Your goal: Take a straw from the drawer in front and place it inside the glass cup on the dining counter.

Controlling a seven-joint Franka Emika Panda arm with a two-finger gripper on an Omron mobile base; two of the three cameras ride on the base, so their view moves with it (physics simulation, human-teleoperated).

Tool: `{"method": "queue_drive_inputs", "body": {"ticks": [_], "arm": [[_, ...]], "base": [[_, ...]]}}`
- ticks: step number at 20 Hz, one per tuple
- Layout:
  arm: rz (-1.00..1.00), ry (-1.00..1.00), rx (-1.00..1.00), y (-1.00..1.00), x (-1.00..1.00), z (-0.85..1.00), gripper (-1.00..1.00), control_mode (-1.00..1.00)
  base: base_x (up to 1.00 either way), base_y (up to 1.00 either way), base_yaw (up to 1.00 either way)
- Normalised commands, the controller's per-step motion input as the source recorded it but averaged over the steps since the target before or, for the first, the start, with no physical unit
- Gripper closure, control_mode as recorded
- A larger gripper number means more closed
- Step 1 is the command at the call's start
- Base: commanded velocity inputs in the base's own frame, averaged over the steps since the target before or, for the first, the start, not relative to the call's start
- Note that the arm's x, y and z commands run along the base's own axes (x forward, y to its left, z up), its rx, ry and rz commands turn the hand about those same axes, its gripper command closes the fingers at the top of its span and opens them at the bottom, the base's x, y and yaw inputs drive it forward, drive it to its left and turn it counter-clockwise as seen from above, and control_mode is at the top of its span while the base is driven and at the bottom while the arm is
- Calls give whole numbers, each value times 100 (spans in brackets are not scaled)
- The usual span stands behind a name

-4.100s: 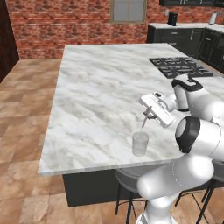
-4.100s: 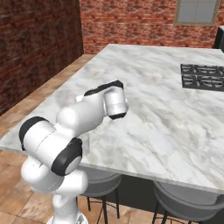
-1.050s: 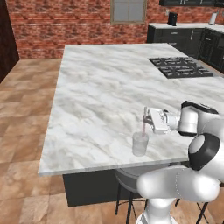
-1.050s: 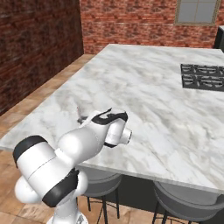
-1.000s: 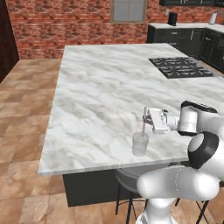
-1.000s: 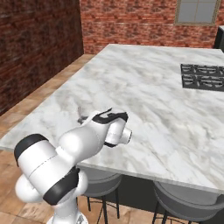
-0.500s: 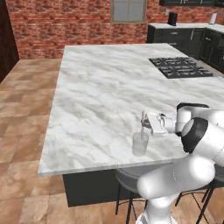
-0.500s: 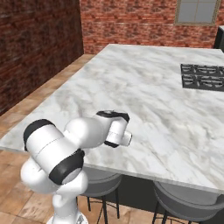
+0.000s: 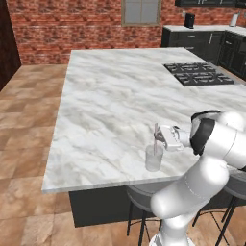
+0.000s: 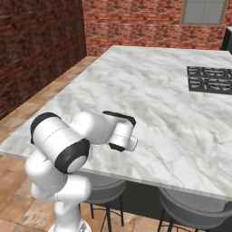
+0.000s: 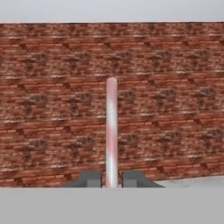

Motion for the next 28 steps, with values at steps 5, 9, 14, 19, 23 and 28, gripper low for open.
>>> {"method": "queue_drive_inputs", "body": {"ticks": [5, 9, 14, 19, 23, 28], "arm": [[4, 0, 2, 0, 5, 0, 100, -100], [4, 0, 4, 0, 1, 0, 100, -100], [3, 0, 3, 0, 10, 0, 100, -100], [2, 0, 3, 0, 21, 0, 100, -100], [1, 0, 0, 0, 23, -3, 100, -100], [0, 0, 0, -1, -1, -19, 100, -100]], "base": [[0, 0, 0], [0, 0, 0], [0, 0, 0], [0, 0, 0], [0, 0, 0], [0, 0, 0]]}}
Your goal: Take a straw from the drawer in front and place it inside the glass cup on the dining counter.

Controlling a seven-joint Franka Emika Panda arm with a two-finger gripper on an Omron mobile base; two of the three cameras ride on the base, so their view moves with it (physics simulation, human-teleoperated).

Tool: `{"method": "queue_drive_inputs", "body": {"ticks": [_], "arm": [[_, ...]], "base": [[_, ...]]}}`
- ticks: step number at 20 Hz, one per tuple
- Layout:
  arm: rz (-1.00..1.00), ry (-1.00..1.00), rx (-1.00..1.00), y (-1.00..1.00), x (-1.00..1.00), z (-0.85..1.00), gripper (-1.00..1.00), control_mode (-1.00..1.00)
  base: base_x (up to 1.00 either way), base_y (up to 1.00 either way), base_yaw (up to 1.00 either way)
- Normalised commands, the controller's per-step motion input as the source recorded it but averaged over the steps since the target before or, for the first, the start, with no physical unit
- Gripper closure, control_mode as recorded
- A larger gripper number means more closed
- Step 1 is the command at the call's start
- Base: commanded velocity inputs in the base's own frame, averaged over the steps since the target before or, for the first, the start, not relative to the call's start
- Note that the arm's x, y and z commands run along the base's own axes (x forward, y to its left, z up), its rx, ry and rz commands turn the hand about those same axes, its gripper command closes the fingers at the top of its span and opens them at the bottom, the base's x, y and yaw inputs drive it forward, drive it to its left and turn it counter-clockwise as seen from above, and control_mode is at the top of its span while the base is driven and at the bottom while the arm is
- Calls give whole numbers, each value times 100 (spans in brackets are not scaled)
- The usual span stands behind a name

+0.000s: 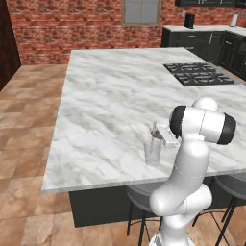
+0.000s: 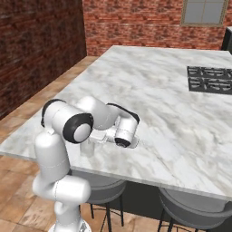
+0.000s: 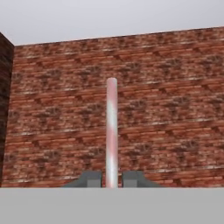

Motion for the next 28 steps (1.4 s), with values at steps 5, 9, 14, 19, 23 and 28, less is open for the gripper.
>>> {"method": "queue_drive_inputs", "body": {"ticks": [5, 9, 14, 19, 23, 28], "arm": [[0, 0, 0, -18, -70, -35, 100, -100], [0, 0, 0, -13, -58, -31, 100, -100], [0, 0, 0, 0, -10, -7, -100, -100], [0, 0, 0, 0, 0, 0, -100, -100], [0, 0, 0, 0, 0, 0, -100, -100], [-2, 0, -1, -1, 0, 8, -100, -100]], "base": [[0, 0, 0], [0, 0, 0], [0, 0, 0], [0, 0, 0], [0, 0, 0], [0, 0, 0]]}}
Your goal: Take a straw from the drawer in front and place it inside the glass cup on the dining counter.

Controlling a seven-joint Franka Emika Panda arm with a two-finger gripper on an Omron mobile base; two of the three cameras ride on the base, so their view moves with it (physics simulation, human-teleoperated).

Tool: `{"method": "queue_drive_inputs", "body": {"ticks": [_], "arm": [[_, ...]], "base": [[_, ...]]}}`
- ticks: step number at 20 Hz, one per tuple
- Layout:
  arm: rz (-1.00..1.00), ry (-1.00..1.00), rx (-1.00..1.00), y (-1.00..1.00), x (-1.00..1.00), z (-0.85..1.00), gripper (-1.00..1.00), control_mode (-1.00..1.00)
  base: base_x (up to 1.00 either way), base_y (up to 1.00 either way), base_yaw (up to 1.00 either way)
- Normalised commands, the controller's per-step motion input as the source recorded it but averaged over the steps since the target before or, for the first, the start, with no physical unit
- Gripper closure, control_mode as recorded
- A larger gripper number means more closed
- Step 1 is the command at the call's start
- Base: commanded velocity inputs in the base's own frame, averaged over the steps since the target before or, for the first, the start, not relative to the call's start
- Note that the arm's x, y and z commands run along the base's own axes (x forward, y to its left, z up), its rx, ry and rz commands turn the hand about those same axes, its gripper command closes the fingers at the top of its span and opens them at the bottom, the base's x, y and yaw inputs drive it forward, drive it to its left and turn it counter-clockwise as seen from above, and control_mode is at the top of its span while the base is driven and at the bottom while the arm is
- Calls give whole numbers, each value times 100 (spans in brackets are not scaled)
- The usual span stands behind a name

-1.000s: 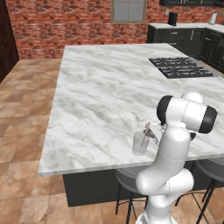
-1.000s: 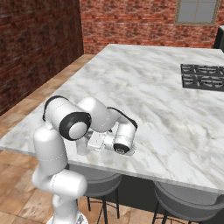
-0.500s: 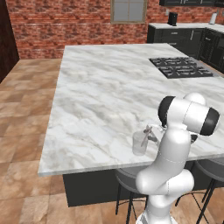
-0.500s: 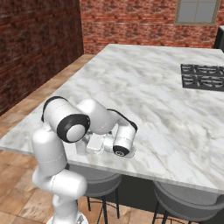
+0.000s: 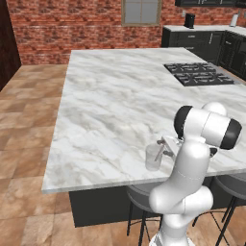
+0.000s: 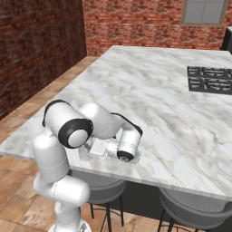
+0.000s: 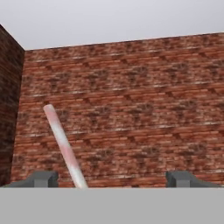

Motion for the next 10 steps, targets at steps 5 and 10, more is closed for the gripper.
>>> {"method": "queue_drive_inputs", "body": {"ticks": [5, 10], "arm": [[-8, -8, -11, -2, -1, 54, -100, -100], [-10, -18, -22, -4, -6, 93, -100, -100]], "base": [[0, 0, 0], [0, 0, 0]]}}
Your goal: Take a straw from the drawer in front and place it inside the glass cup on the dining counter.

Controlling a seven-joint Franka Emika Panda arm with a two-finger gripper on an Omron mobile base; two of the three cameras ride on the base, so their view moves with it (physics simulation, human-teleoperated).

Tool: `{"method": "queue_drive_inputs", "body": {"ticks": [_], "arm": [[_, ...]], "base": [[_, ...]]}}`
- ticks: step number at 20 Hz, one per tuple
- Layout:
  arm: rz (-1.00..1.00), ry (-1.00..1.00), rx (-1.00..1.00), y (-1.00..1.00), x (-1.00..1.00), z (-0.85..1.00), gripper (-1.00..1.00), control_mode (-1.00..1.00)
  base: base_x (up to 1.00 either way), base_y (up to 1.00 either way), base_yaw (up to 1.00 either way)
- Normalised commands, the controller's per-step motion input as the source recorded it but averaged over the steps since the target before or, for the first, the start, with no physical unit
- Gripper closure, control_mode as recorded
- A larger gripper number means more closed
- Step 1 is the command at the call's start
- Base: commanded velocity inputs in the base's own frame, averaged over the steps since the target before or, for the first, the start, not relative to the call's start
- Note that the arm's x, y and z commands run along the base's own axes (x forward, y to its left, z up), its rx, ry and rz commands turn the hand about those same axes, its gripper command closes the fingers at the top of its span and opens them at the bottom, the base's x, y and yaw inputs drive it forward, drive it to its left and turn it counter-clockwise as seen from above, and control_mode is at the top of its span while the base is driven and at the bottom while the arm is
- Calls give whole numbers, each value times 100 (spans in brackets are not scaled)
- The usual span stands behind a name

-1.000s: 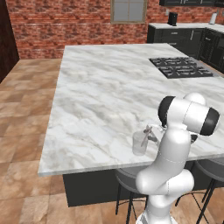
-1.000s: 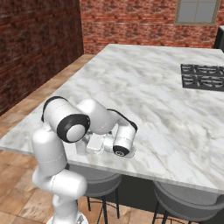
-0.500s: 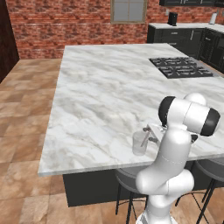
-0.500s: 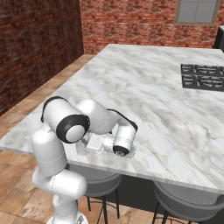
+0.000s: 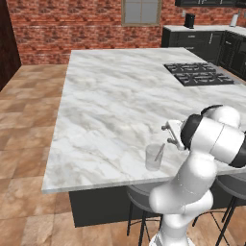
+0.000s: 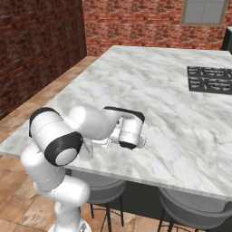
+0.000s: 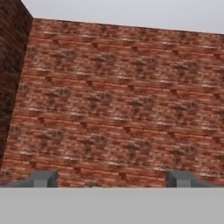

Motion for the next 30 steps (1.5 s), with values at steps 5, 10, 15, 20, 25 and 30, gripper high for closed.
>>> {"method": "queue_drive_inputs", "body": {"ticks": [5, 10, 15, 20, 25, 30], "arm": [[-6, -30, -34, -4, -15, 100, -100, -100], [-1, -48, -51, 0, -30, 79, -100, -100], [0, -53, -67, 0, -56, 33, -100, -100], [0, -46, -68, 0, -81, 1, -100, -100], [1, -31, -60, 0, -92, 0, -100, -100], [6, -7, -35, 7, -66, 0, -100, -100]], "base": [[0, 0, 0], [0, 0, 0], [0, 0, 0], [0, 0, 0], [0, 0, 0], [0, 0, 0]]}}
